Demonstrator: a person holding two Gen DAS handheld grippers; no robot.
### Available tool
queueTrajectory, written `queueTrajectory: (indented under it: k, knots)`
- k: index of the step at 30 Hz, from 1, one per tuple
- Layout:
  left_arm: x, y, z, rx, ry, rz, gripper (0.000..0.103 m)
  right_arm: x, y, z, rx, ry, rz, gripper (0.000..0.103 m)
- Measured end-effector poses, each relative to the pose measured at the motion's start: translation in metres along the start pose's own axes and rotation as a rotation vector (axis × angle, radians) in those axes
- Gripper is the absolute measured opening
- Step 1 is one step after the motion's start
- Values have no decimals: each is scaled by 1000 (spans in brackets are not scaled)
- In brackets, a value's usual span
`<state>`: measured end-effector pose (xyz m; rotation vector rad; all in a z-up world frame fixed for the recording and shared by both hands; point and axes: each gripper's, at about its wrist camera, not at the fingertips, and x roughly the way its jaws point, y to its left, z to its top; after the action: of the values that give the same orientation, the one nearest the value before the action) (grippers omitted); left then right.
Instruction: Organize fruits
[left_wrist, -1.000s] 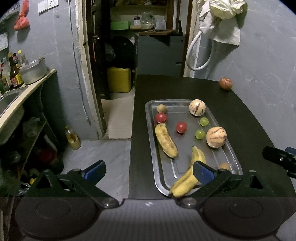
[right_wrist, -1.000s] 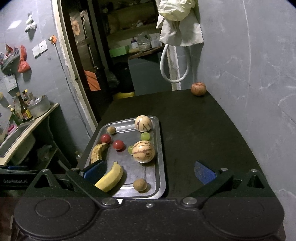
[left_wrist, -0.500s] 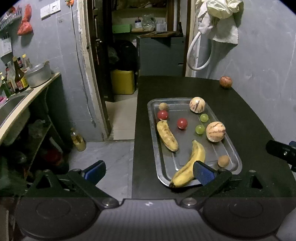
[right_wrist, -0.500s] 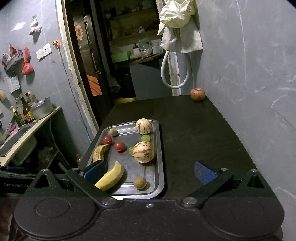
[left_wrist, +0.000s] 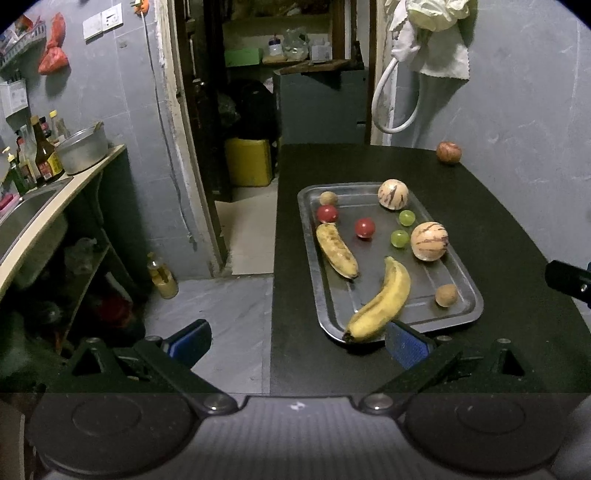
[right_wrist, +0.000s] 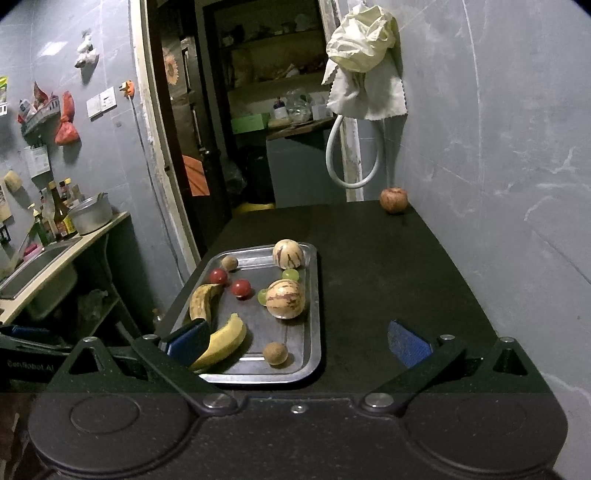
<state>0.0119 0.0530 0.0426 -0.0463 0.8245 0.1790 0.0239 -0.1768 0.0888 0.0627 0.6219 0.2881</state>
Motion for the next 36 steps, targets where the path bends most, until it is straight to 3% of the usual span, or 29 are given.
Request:
queueTrajectory:
  k: [23,36]
  knots:
    - [-28,-11,-18,28,-4,3,103,-17,2,-17,17,32,29,102]
    - [-27,11,-18,62,11,-71,103,-19,18,-25,17,52,-20,102]
